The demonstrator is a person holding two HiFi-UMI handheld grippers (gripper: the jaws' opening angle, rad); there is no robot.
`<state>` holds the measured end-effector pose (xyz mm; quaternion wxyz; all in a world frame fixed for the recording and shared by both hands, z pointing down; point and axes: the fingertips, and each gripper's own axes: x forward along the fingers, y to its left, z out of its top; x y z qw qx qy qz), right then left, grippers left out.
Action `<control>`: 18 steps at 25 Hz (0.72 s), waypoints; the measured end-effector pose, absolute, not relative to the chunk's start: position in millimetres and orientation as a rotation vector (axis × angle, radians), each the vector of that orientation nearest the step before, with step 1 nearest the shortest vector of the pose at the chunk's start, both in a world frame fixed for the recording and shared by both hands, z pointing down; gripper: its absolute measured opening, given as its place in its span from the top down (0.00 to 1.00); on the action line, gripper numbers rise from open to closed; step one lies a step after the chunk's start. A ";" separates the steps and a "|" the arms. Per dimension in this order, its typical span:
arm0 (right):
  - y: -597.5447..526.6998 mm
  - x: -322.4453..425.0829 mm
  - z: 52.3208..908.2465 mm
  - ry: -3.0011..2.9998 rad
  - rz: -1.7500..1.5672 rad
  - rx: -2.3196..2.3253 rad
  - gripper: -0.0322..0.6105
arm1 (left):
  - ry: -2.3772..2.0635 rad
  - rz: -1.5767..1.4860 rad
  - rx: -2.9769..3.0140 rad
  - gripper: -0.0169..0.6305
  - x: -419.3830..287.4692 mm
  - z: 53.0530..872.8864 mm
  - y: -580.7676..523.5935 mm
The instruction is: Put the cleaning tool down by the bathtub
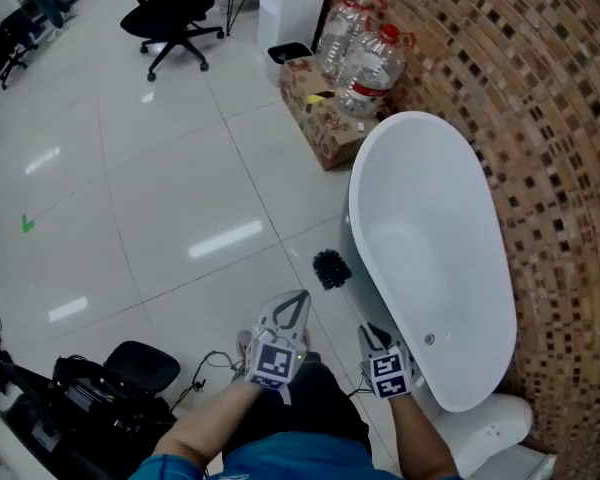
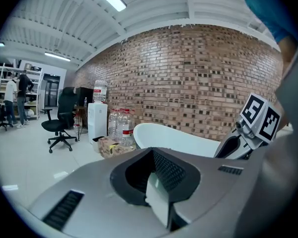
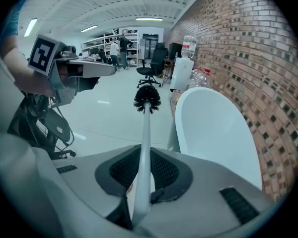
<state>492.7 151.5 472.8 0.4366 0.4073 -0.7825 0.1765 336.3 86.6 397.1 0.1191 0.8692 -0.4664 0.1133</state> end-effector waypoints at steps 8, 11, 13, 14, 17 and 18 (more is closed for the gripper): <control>115.3 510.6 608.8 -1.930 0.421 1.005 0.84 | -1.422 0.358 2.424 0.98 339.8 535.2 85.0; 122.6 516.1 681.8 -1.903 0.472 0.975 0.84 | -1.430 0.383 2.385 0.98 340.8 594.6 91.7; 120.3 522.9 725.9 -1.890 0.500 0.980 0.84 | -1.448 0.396 2.368 0.98 343.4 631.1 86.7; 117.0 526.8 745.7 -1.885 0.512 0.987 0.84 | -1.459 0.390 2.362 0.98 345.4 645.3 81.3; 106.9 539.8 804.6 -1.860 0.539 0.998 0.84 | -1.474 0.369 2.360 0.98 353.5 682.3 65.7; 104.5 544.8 825.5 -1.842 0.548 1.001 0.84 | -1.472 0.364 2.357 0.98 355.7 695.5 62.9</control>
